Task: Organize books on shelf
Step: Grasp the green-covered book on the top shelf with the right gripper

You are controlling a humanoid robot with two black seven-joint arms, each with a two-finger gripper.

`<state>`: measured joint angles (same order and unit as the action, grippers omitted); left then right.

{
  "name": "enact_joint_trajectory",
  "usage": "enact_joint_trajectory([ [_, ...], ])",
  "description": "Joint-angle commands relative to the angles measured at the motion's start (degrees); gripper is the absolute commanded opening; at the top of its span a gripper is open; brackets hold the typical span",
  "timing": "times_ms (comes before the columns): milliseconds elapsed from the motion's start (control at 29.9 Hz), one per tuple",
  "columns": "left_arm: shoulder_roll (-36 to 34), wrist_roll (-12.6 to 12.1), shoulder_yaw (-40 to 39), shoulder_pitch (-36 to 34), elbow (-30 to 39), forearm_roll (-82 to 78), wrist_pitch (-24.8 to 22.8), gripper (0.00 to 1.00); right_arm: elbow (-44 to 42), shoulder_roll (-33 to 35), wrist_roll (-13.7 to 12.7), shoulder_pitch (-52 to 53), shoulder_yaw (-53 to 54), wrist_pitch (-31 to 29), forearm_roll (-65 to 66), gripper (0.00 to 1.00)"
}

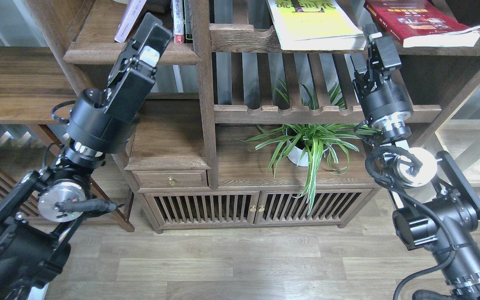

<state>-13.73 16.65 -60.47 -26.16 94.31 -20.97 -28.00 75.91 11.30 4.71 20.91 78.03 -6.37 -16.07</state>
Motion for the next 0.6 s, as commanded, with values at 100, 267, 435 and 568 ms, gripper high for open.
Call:
enact_joint_trajectory([
  [100, -3.1, 0.1, -0.4, 1.4, 0.0, 1.3, 0.0, 0.99, 0.3, -0.1, -0.3, 0.3, -4.3, -0.6, 0.0, 0.86],
  [267, -4.3, 0.1, -2.1, 2.7, 0.0, 1.4, 0.0, 0.99, 0.4, -0.5, -0.2, 1.6, -7.3, -0.4, 0.1, 0.86],
  [435, -5.1, 0.3, -2.6, 3.3, -0.1, 1.5, 0.0, 0.99, 0.4, -0.6, -0.2, 3.8, -7.7, 2.0, 0.1, 0.86],
  [568, -5.0, 0.3, -2.6, 3.4, -0.1, 1.5, 0.0, 0.99, 0.3, -0.6, -0.2, 5.5, -7.6, 5.7, 0.1, 0.86],
])
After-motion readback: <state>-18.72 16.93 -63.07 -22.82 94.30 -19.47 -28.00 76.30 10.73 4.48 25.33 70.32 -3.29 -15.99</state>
